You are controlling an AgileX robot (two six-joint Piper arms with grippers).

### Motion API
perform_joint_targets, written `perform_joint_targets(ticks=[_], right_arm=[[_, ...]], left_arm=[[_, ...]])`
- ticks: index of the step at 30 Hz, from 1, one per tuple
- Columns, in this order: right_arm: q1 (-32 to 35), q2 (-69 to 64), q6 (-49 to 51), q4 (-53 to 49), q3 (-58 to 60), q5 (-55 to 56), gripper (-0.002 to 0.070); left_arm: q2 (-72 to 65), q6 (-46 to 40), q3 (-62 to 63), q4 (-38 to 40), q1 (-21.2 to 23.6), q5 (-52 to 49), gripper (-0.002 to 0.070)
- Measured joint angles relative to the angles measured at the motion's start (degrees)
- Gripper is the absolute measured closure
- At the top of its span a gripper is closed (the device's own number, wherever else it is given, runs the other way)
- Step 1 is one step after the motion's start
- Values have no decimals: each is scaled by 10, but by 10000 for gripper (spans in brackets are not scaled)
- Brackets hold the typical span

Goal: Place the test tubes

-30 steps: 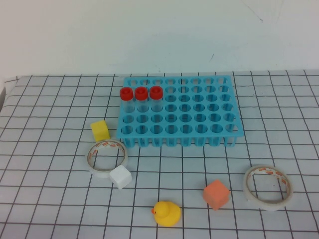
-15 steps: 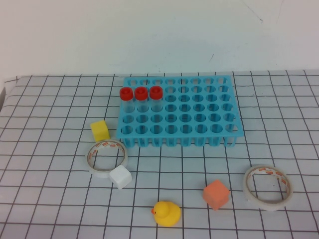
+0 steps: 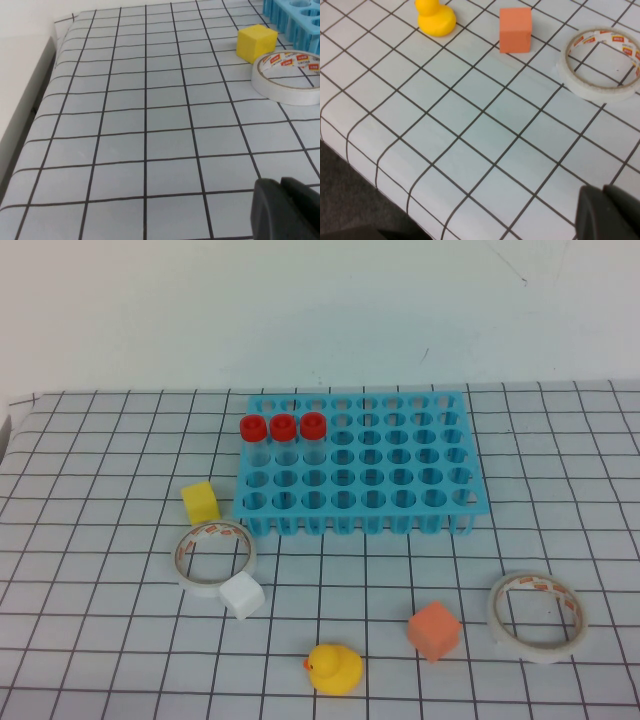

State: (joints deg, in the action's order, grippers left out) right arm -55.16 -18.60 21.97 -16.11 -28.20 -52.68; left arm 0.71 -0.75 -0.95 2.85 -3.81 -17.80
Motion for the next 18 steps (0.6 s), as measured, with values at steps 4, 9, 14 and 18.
perform_joint_targets(ticks=[4,9,14,18], right_arm=[[0,0,0,0,0,0,678],[0,0,0,0,0,0,678],[3,0,-29,-10,1,0,678],[79,0,-140,-52,13,9,678]], left_arm=[[0,0,0,0,0,0,676],[0,0,0,0,0,0,676],[0,0,0,0,0,0,676],[0,0,0,-1,0,0,676]])
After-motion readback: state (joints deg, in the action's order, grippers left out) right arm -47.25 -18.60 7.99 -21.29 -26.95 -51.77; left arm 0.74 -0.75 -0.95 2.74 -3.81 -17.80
